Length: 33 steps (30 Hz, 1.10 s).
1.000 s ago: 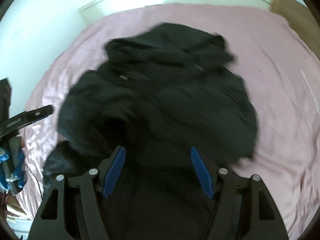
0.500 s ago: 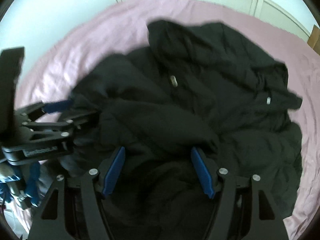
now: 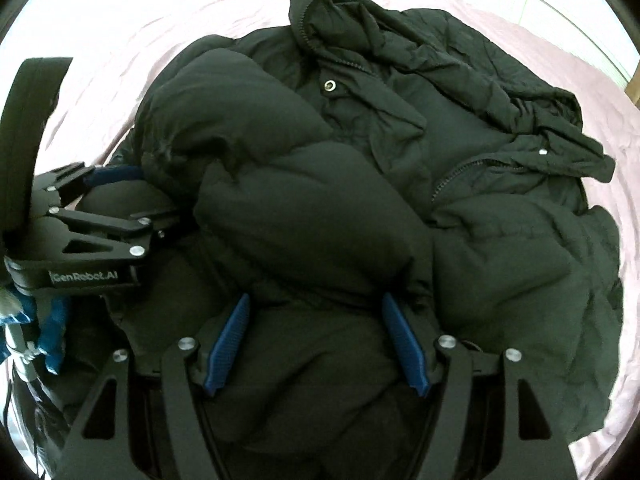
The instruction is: Fold large clothes
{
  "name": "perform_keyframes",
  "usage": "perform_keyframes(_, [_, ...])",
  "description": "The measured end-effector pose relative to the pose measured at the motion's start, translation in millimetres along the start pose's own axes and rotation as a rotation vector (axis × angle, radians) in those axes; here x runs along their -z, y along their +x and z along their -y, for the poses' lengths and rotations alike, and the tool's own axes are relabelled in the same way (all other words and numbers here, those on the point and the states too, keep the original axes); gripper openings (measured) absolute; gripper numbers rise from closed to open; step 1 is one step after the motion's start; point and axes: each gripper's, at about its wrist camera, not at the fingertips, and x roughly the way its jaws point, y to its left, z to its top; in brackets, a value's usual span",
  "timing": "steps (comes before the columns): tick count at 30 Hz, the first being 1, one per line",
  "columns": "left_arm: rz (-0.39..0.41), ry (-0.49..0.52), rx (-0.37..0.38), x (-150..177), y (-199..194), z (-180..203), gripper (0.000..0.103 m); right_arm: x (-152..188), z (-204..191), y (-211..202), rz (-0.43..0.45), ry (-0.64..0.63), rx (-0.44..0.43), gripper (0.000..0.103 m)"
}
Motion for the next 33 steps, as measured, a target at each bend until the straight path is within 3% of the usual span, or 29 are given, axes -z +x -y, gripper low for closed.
perform_keyframes(6, [0.102,-0.012,-0.019,-35.3,-36.9,-20.9,0.091,-8.2,-9.8,-37.9,0.021,-0.014,0.001,0.068])
perform_keyframes(12, [0.070,-0.018,-0.029,-70.5,-3.1,-26.9,0.091,-21.5,-15.1,-53.4,0.104,-0.016,-0.004,0.068])
perform_keyframes(16, [-0.014,-0.058,-0.006,-55.7,43.4,-27.3,0.101,-8.1,2.3,-15.8,0.028,0.061,0.001,0.068])
perform_keyframes(21, [-0.055,-0.061,-0.029,-48.4,66.5,-27.7,0.102,0.9,18.2,5.5,0.017,0.118,-0.051,0.068])
perform_keyframes(25, [-0.020,-0.037,-0.075,-51.7,36.5,-22.8,0.102,-7.0,12.1,1.4,-0.022,0.081,-0.025,0.068])
perform_keyframes(29, [0.078,-0.014,-0.089,-35.5,-16.5,-15.0,0.102,-1.5,3.7,-37.7,0.033,0.013,-0.002,0.068])
perform_keyframes(33, [0.034,0.009,-0.057,-8.9,-17.6,4.7,0.102,14.6,11.3,-43.1,0.025,0.014,0.008,0.068])
